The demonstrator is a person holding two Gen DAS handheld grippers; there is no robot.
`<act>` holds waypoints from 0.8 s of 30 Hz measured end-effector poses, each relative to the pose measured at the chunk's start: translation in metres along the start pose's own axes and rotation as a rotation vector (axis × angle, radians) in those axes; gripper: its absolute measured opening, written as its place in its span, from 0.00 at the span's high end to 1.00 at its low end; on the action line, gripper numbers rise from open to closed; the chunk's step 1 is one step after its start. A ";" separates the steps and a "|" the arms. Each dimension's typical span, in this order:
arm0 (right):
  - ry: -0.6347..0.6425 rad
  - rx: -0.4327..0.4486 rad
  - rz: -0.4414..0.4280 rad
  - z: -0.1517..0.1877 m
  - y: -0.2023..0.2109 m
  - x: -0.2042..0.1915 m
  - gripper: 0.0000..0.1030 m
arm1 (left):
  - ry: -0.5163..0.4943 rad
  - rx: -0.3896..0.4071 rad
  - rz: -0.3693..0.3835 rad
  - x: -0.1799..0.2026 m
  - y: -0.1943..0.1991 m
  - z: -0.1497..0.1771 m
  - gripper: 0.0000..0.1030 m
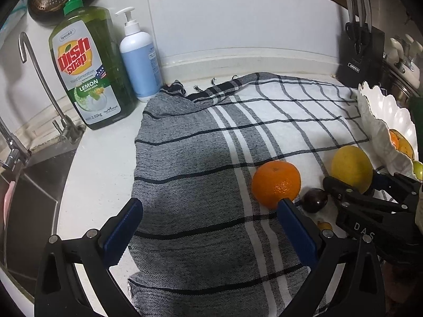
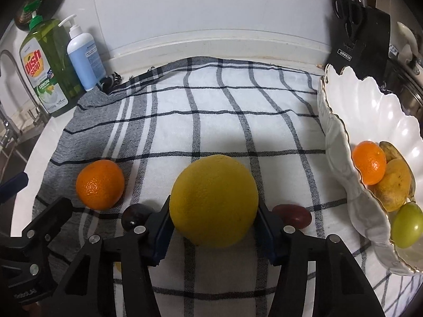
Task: Organize fruits
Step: 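Move the right gripper to the large yellow grapefruit while the left gripper approaches an orange, then grasp the yellow grapefruit with the right gripper while the left gripper grasps the orange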
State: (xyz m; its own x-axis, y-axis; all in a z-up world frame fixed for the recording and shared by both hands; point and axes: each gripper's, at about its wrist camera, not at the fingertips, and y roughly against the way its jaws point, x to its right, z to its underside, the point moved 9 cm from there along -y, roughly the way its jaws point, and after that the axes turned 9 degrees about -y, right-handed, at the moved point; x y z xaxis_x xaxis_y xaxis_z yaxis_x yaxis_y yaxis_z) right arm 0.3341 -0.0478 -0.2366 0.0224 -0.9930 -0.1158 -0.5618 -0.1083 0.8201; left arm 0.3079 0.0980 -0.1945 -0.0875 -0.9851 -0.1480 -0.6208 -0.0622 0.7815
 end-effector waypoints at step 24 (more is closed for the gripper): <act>-0.024 0.122 0.057 -0.034 0.042 0.031 0.46 | 0.037 -0.045 0.123 0.040 -0.028 -0.026 0.21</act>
State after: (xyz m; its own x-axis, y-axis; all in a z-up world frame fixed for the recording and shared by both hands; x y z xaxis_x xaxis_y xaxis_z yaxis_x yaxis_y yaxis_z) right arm 0.3390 -0.0845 -0.1865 -0.0310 -0.9959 -0.0852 -0.6582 -0.0438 0.7515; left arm 0.3421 0.0562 -0.2070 -0.1319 -0.9909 -0.0273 -0.5715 0.0535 0.8189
